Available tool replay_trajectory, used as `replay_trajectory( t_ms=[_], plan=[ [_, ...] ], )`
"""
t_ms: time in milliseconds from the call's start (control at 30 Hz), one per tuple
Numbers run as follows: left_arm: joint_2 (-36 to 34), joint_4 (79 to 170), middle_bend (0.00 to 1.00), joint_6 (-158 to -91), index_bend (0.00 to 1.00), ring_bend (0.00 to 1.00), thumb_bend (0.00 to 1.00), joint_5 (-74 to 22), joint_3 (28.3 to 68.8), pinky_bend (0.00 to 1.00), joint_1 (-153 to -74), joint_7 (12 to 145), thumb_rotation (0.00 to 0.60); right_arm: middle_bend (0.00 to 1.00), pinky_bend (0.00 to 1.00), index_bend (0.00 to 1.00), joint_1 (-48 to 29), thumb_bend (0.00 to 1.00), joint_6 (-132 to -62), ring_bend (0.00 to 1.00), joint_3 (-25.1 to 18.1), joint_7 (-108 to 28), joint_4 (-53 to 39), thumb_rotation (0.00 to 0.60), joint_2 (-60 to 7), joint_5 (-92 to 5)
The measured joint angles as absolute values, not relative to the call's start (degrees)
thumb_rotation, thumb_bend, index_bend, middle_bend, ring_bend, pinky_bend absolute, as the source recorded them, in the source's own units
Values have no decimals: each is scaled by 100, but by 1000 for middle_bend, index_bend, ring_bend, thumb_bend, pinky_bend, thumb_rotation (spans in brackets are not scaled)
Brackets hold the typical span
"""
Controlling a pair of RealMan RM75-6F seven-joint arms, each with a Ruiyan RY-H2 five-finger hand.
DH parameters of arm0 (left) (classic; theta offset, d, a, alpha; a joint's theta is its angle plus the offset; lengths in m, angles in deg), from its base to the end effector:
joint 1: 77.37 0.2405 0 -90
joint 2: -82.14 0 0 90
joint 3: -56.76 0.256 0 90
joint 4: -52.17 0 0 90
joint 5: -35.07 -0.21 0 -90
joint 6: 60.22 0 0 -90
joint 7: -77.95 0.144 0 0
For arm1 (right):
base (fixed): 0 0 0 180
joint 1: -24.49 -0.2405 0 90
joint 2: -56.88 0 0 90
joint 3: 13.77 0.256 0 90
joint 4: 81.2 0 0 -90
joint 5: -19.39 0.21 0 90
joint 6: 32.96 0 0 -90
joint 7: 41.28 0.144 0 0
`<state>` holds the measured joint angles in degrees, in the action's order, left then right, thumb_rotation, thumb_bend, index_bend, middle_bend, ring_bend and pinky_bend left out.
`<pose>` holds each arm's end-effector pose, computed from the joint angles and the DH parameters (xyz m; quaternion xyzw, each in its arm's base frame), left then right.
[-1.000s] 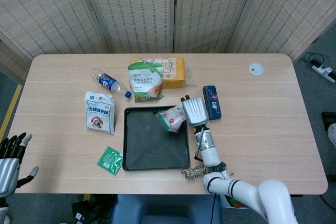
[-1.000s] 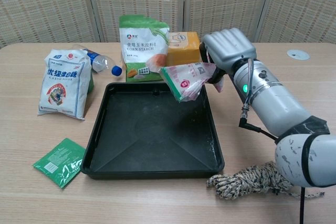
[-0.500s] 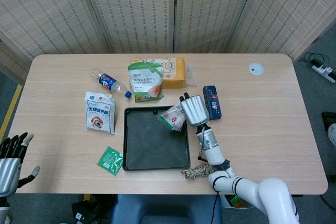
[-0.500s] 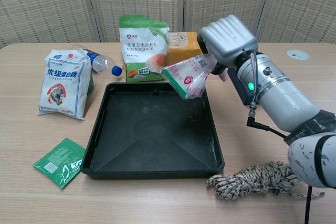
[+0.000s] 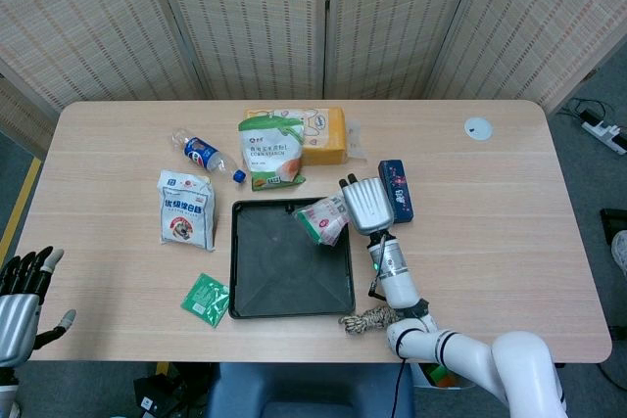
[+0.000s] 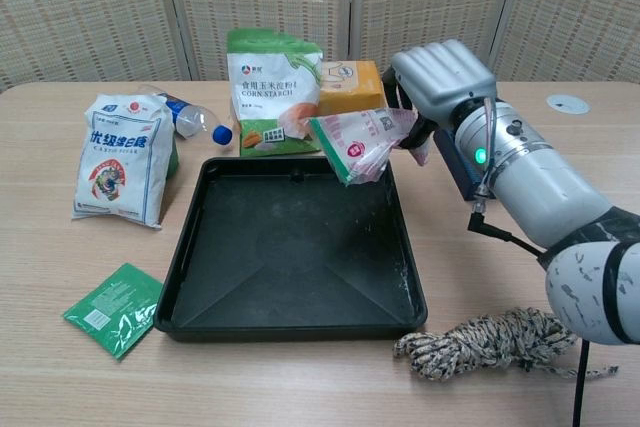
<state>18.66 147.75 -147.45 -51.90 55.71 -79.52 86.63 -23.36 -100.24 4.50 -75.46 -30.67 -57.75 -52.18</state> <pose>-0.3068 0.1592 0.1573 -0.6102 -0.3642 -0.3479 0.6116 -0.1125 -0.3859 -0.0681 0.6969 -0.1909 0.3796 0.5778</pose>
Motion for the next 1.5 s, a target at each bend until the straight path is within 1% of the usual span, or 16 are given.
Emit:
replay_trajectory(
  t_ms=[133, 267, 367, 467, 567, 767, 1000, 1267, 1400, 1500],
  plan=[
    [1868, 14793, 74, -14751, 19, 39, 322, -5196, 5576, 0, -7950, 8673, 600, 660, 978, 850, -2391, 428, -10249, 1000, 109, -7698, -3637, 600, -5869, -5689],
    [1871, 14786, 75, -14755, 19, 40, 323, -5182, 5584, 0, -7938, 8685, 600, 660, 978, 850, -2409, 428, -10310, 1000, -135, -7769, -4105, 600, -6028, -5936],
    [1876, 14778, 75, -14762, 16, 39, 323, -5172, 5584, 0, -7929, 8679, 600, 660, 978, 850, -2391, 427, -10274, 1000, -98, -7653, -4188, 600, -6130, -5883],
    [1876, 14778, 75, -14769, 16, 39, 322, -5176, 5581, 0, -7930, 8683, 600, 660, 978, 850, -2374, 428, -10218, 1000, 73, -7497, -4117, 600, -6151, -5730],
    [1878, 14786, 75, -14767, 15, 39, 323, -5183, 5580, 0, -7935, 8683, 600, 660, 978, 850, -2339, 428, -10092, 1000, 304, -7302, -3887, 600, -6137, -5478],
    [1879, 14793, 75, -14765, 14, 39, 323, -5189, 5583, 0, -7936, 8688, 600, 660, 978, 850, -2192, 428, -9696, 1000, 718, -6962, -3056, 600, -5934, -4811],
    [1879, 14817, 74, -14764, 11, 40, 322, -5205, 5586, 0, -7943, 8708, 600, 660, 978, 850, -1857, 428, -8962, 1000, 1078, -6309, -1969, 600, -5379, -3862],
    [1886, 14891, 74, -14750, 8, 39, 322, -5240, 5591, 0, -7964, 8789, 600, 660, 978, 850, -1484, 427, -8124, 1000, 1217, -5382, -1293, 600, -4703, -3132],
    [1898, 14955, 75, -14745, 8, 39, 322, -5259, 5592, 0, -7977, 8856, 600, 646, 978, 850, -1339, 427, -7585, 1000, 1244, -4762, -1096, 600, -4384, -2940],
    [1900, 15009, 74, -14743, 8, 40, 322, -5281, 5595, 0, -7987, 8921, 600, 627, 978, 843, -1255, 427, -7048, 1000, 1263, -4226, -1010, 600, -4174, -2857]
  ],
)
